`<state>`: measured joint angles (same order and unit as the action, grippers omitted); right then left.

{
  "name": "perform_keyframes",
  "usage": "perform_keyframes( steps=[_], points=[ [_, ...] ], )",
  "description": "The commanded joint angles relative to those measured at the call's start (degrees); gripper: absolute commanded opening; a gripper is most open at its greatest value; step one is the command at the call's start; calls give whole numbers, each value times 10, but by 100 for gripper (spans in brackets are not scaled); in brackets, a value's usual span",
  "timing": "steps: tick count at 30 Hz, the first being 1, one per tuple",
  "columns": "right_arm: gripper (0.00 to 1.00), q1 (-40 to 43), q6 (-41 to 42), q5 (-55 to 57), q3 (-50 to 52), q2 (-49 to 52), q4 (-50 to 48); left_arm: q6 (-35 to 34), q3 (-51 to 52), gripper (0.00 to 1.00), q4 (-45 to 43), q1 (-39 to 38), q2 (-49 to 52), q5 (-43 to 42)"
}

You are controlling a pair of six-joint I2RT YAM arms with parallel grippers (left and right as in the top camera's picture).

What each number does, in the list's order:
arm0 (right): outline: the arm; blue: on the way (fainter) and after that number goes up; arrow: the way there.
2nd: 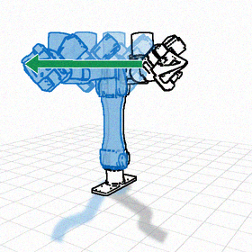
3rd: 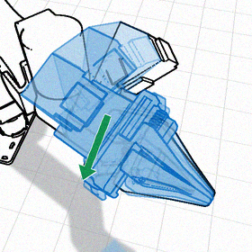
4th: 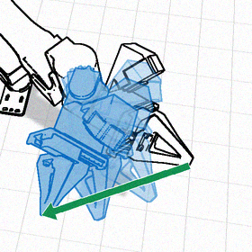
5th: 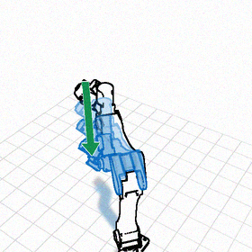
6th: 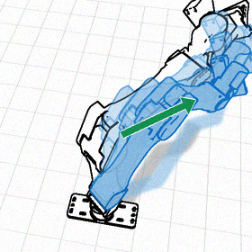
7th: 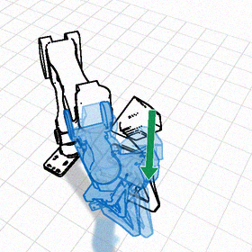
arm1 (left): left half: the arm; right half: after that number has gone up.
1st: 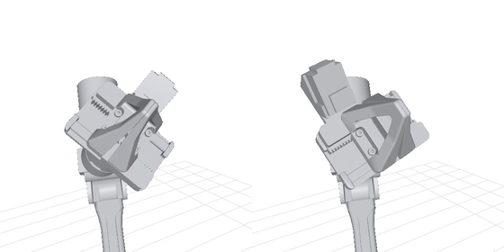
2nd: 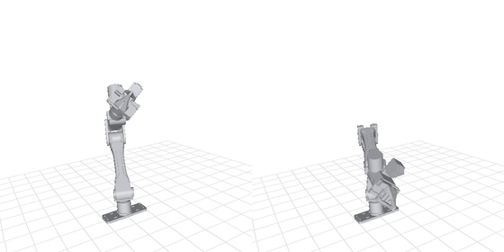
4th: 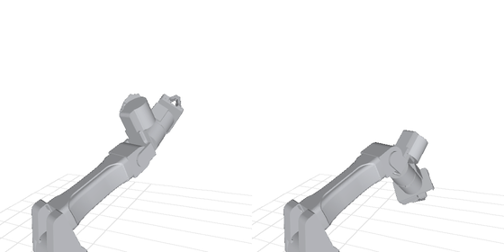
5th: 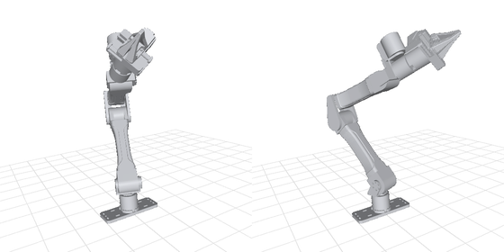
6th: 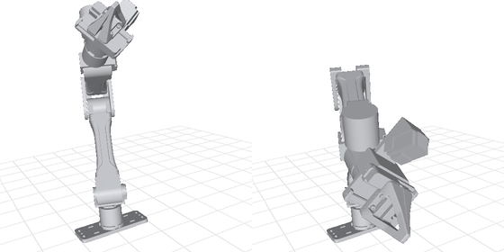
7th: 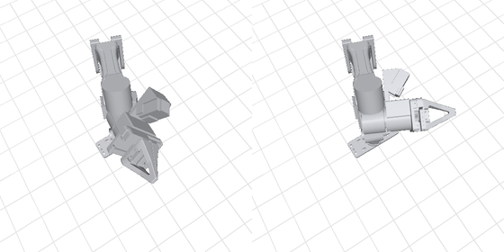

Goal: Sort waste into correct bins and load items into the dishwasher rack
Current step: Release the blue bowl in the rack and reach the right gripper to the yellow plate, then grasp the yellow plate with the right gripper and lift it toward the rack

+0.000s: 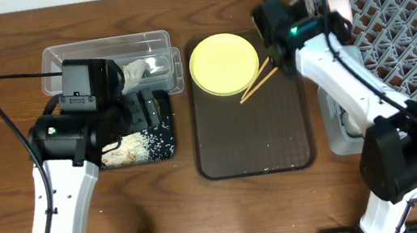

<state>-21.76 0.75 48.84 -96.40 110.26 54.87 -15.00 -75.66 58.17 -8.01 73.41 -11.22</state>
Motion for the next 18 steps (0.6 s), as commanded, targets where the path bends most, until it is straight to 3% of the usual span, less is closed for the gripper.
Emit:
perform_keyframes(
  steps=[1,7,10,15,18],
  points=[
    [95,9,-16,-254,-99,-2,13,3,-3,89,1,2,2,3],
    [99,20,-9,-613,-129,2,-59,3,-3,89,1,2,2,4],
    [90,18,45,-614,-79,12,-141,3,-3,89,1,2,2,3],
    [64,19,187,-503,6,55,-209,3,-3,89,1,2,2,3],
    [63,19,202,-489,21,91,-218,3,-3,89,1,2,2,4]
  ],
)
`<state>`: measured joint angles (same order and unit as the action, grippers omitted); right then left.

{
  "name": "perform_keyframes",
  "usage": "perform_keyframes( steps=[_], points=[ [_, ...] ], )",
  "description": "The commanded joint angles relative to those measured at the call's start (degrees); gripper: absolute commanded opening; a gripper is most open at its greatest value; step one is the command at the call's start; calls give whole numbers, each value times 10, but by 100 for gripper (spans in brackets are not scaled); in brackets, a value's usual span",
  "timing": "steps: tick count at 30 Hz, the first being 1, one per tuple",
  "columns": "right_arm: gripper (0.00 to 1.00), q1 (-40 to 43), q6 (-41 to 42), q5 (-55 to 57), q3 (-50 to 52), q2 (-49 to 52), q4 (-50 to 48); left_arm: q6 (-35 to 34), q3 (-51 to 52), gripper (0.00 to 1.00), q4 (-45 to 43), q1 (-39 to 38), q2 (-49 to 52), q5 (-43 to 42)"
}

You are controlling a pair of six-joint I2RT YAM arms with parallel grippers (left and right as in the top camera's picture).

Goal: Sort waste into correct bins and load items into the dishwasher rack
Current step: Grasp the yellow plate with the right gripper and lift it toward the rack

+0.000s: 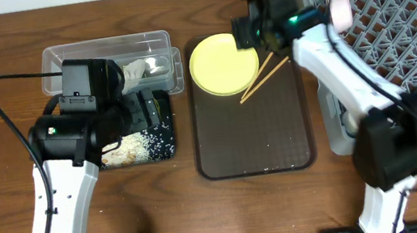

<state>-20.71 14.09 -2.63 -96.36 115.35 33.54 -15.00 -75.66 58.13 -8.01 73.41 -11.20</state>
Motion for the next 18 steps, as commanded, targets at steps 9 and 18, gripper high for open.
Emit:
perform_keyframes(
  steps=[9,18],
  points=[
    [56,8,78,26,21,130,-27,3,-3,89,1,2,2,3],
    [5,9,70,26,21,132,-23,3,-3,89,1,2,2,3]
  ],
)
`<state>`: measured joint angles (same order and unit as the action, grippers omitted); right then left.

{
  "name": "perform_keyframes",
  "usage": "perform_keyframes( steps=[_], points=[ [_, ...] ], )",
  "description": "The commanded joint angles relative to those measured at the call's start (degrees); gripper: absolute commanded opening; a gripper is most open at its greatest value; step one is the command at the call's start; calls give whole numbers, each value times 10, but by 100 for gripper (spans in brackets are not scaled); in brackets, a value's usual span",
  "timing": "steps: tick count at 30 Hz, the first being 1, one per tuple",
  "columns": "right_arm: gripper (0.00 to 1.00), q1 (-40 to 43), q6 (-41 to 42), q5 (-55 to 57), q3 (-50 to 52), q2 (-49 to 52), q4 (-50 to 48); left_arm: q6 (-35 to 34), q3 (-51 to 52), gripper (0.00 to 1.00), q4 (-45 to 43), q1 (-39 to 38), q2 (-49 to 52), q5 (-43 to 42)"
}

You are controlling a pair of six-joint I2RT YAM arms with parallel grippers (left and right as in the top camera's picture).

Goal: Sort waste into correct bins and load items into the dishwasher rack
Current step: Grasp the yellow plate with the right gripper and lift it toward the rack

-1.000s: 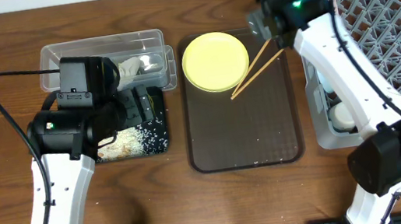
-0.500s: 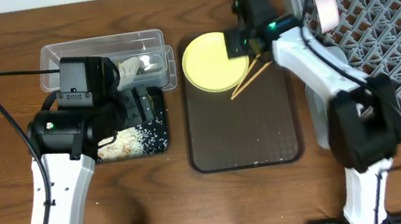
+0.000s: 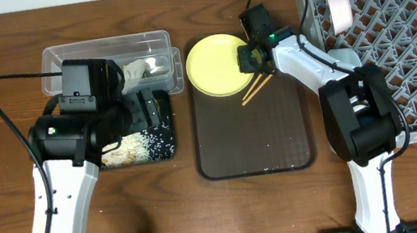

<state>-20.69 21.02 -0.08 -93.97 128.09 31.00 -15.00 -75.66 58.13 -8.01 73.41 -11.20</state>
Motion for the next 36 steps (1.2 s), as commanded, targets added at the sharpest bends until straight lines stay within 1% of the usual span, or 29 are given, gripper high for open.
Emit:
perform_keyframes(
  steps=[1,4,7,11,14,16,20,22,25,27,29,31,36],
  points=[
    [1,9,1,0,-3,1,4,3,-3,89,1,2,2,3],
    [1,11,1,0,-9,-16,8,3,-3,89,1,2,2,3],
    [1,22,-28,0,-23,-62,16,3,-3,89,1,2,2,3],
    [1,53,-81,10,-32,-179,29,3,-3,89,1,2,2,3],
    [1,85,-84,76,-32,-273,42,3,-3,89,1,2,2,3],
    [1,111,-89,144,-32,-338,61,3,-3,89,1,2,2,3],
    [1,151,-143,305,-32,-438,119,3,-3,89,1,2,2,3],
    [1,164,-176,387,-32,-461,129,3,-3,89,1,2,2,3],
    [1,170,-262,500,-31,-466,120,3,-3,89,1,2,2,3],
    [1,170,-312,539,-29,-455,106,3,-3,89,1,2,2,3],
    [1,171,-369,564,-28,-433,91,3,-3,89,1,2,2,3],
    [1,172,-405,570,-28,-404,82,3,-3,89,1,2,2,3],
    [1,189,-471,568,-28,-326,45,3,-3,89,1,2,2,3]
  ],
)
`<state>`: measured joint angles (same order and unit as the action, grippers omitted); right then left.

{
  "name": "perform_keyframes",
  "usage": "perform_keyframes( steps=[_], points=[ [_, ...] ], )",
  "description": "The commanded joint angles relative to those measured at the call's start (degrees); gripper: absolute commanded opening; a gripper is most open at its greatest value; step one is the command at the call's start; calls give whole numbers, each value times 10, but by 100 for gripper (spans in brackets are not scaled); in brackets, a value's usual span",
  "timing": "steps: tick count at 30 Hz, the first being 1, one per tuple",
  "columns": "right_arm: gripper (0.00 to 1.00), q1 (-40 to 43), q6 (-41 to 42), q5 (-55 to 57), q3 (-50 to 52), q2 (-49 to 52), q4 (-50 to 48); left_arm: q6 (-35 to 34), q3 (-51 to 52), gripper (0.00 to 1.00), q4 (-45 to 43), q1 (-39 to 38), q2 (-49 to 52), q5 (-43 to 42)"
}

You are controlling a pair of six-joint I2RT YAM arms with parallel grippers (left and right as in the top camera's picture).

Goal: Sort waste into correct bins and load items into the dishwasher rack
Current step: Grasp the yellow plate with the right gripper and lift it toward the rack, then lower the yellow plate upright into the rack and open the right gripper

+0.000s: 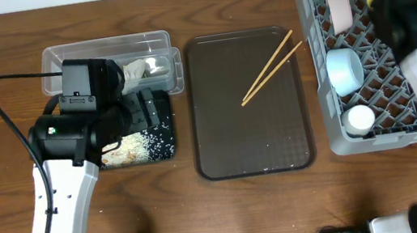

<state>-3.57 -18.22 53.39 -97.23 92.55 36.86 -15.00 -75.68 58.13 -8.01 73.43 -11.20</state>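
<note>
The yellow plate shows only as a narrow edge-on sliver high over the grey dishwasher rack [335, 144], at its back. My right gripper is shut on the plate, though the wrist hides its jaws. A pair of wooden chopsticks [271, 67] lies on the brown tray [254, 151]. My left gripper [142, 111] hovers over a black food container [159, 144] with rice in it; its fingers blend into the container.
The rack holds a pink bowl [338, 8], a light blue cup [343, 69] and a white cup [358, 118]. Two clear plastic bins [105, 48] stand at the back left, one holding white scraps [144, 66].
The yellow plate has left the tray's back corner and is now held on edge over the rack. My right arm has risen and swung right. The chopsticks shifted slightly. The left arm is unmoved.
My right gripper was by the chopsticks beside the plate on the tray, then over the plate's right edge, then down at that edge. Now the plate is off the tray and up over the rack. The left arm stayed over the rice container throughout.
</note>
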Motion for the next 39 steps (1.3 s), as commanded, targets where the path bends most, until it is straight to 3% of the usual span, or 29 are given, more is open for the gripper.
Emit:
perform_keyframes(
  steps=[1,8,18,19,20,21,22,23,24,29,32,35,37,39],
  points=[
    [1,24,-94,34,5,48,-26,3,-3,89,1,2,2,3],
    [1,61,-149,32,5,135,-66,3,-3,89,1,2,2,3],
    [4,64,-144,-64,5,209,-39,3,-3,89,1,2,2,3],
    [10,63,-138,-73,5,210,-38,3,-3,89,1,2,2,3],
    [28,61,-123,-80,5,209,-39,3,-3,89,1,2,2,3],
    [48,60,-106,-83,5,207,-42,3,-3,89,1,2,2,3],
    [76,59,-80,-82,5,202,-46,3,-3,89,1,2,2,3],
    [94,58,-59,-84,4,195,-47,3,-3,89,1,2,2,3],
    [99,57,-49,-90,0,184,-38,3,-3,89,1,2,2,3],
    [99,54,24,-214,-36,104,59,3,-3,89,1,2,2,3],
    [99,53,111,-479,-50,43,118,3,-3,89,1,2,2,3],
    [99,51,149,-815,-44,8,118,3,-3,89,1,2,2,3],
    [99,38,203,-881,-33,10,89,3,-3,89,1,2,2,3],
    [98,13,250,-851,-12,18,64,3,-3,89,1,2,2,3]
  ],
)
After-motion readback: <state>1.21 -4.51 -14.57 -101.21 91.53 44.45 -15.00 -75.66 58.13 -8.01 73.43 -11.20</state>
